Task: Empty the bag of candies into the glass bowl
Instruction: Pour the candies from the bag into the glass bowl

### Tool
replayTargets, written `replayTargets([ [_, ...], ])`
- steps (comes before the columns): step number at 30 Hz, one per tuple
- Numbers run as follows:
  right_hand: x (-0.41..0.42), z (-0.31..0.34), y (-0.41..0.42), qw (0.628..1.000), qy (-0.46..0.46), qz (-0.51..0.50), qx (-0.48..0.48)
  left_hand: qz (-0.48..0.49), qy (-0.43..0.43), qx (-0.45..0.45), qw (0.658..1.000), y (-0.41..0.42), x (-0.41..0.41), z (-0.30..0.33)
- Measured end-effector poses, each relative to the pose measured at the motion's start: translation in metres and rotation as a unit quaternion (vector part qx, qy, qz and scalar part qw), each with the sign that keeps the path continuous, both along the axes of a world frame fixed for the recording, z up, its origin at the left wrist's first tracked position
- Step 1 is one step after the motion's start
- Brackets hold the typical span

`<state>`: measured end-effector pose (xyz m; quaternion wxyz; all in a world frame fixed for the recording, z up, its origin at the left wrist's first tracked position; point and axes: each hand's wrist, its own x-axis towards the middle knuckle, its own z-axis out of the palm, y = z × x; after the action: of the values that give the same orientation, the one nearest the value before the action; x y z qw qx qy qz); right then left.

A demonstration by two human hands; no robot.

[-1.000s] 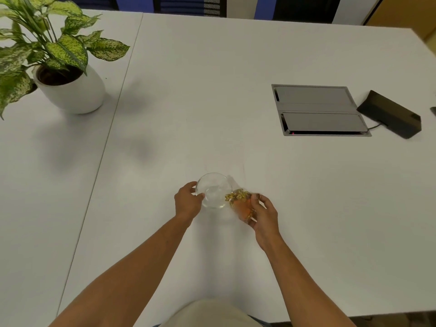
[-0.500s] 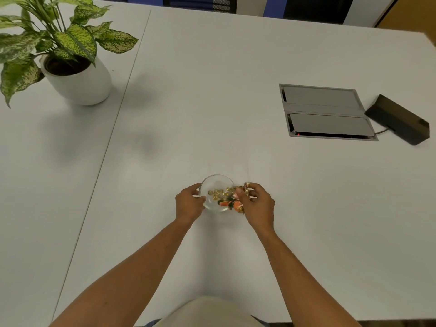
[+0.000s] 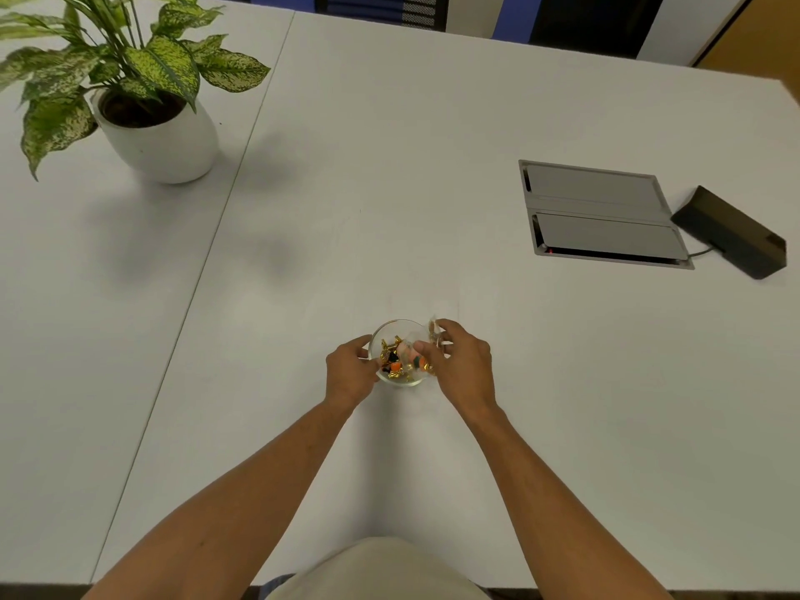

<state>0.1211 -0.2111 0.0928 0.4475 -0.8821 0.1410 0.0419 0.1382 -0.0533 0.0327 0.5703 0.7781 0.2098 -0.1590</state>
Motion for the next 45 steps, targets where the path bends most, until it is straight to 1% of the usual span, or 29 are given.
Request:
replayTargets([
  [3,0.003,0.004,0.001,1.000,0.022,0.010,0.005,-0.006,-0.002,0.008,1.000,0.000,0.000,-0.002],
  [7,0.006,0.008,-0.003,0.995,0.079,0.034,0.046,-0.008,-0.005,0.011,1.000,0.001,0.000,-0.003],
  [9,0.008,0.009,-0.005,0.995,0.086,0.042,0.043,-0.009,-0.005,0.011,1.000,0.001,0.001,-0.002],
  [19,0.007,0.011,-0.002,0.997,0.050,0.065,0.003,-0.027,-0.009,0.049,0.998,0.002,0.003,-0.012],
  [21,0.004,0.014,-0.005,0.998,0.036,0.052,0.018,-0.023,-0.007,0.057,0.998,0.002,0.002,-0.012],
  [23,0.000,0.016,-0.010,0.999,0.017,0.025,0.041,-0.015,-0.022,0.085,0.996,0.001,-0.002,-0.008],
  [26,-0.008,0.017,-0.018,0.996,-0.005,-0.022,0.081,0.017,-0.085,0.099,0.991,-0.001,-0.013,0.000],
  [29,-0.017,0.016,-0.023,0.984,-0.017,-0.070,0.161,0.032,-0.109,0.044,0.993,-0.004,-0.024,0.008],
  [31,-0.024,0.013,-0.025,0.964,-0.017,-0.111,0.240,0.011,-0.077,-0.022,0.997,-0.005,-0.031,0.014],
  [33,-0.030,0.008,-0.026,0.942,-0.011,-0.142,0.303,-0.017,-0.015,-0.104,0.994,-0.005,-0.036,0.018],
  [35,-0.036,0.003,-0.025,0.929,-0.004,-0.156,0.334,-0.015,0.023,-0.181,0.983,-0.004,-0.040,0.022],
  [36,-0.040,0.001,-0.025,0.926,-0.002,-0.159,0.343,-0.004,0.024,-0.207,0.978,-0.003,-0.042,0.022],
  [40,-0.054,-0.007,-0.026,0.919,0.011,-0.160,0.361,0.024,-0.015,-0.226,0.974,0.008,-0.051,0.023],
  [45,-0.072,-0.012,-0.025,0.903,0.004,-0.152,0.401,0.010,-0.043,-0.203,0.978,0.022,-0.057,0.028],
])
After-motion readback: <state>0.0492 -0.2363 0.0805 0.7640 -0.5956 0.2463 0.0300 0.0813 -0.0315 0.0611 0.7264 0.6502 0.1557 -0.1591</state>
